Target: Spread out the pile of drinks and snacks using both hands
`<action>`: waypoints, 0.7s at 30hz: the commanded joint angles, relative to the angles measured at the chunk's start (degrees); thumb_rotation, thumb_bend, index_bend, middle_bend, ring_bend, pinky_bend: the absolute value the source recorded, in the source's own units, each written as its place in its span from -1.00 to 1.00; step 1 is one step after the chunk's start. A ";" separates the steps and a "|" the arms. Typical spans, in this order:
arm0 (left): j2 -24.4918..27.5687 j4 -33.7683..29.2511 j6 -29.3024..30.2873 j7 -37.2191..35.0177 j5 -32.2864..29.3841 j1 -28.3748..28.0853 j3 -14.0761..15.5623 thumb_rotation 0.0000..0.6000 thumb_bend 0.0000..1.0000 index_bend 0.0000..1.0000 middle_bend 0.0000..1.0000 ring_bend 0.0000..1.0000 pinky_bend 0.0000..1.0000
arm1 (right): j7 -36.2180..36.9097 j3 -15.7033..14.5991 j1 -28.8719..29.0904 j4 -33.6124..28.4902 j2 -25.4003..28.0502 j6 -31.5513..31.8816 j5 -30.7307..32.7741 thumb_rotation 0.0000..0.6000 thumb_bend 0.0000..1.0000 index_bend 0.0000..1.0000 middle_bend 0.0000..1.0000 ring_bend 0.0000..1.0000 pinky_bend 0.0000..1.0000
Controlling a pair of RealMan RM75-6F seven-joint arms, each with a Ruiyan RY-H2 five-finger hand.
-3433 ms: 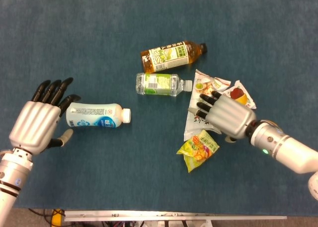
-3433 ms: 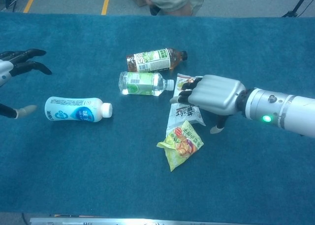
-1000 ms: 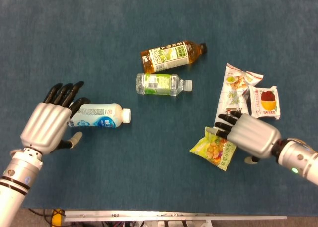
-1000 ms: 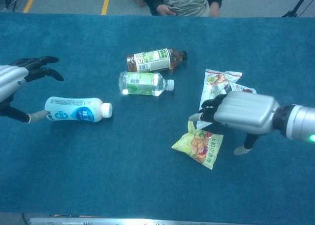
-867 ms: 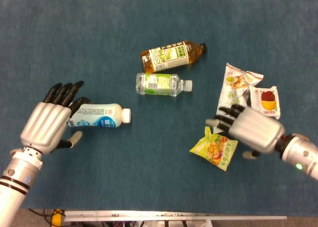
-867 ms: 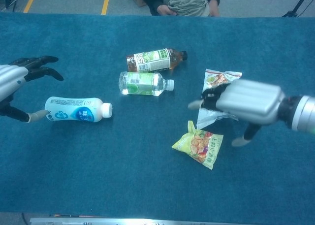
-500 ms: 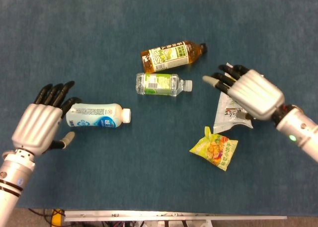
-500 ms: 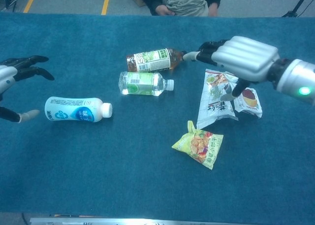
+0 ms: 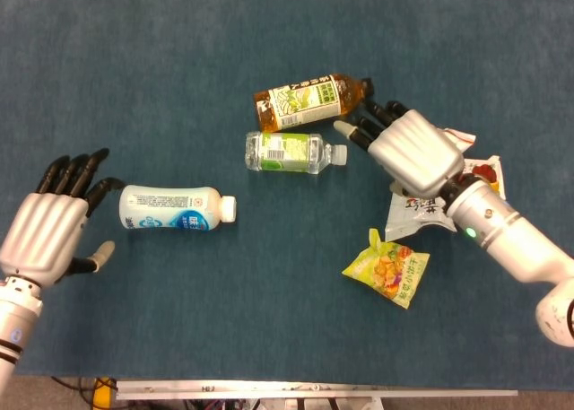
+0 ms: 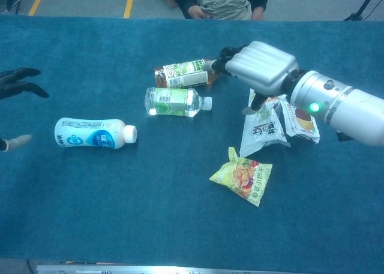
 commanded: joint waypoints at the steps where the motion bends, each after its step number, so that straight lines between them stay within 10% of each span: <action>1: -0.04 0.16 -0.30 -0.25 0.01 0.02 0.03 1.00 -0.44 -0.59 -1.00 -1.00 -1.00 | -4.42 -0.52 1.69 -1.49 0.95 -2.17 5.78 1.00 -1.00 -0.69 -0.20 -0.71 -0.43; 21: -0.70 0.52 -1.49 -0.34 0.30 -0.10 -0.28 1.00 -0.44 -0.59 -1.00 -1.00 -1.00 | -14.33 -5.21 8.12 -4.87 1.96 -1.12 22.29 1.00 -1.00 -0.57 -0.58 -0.76 -0.43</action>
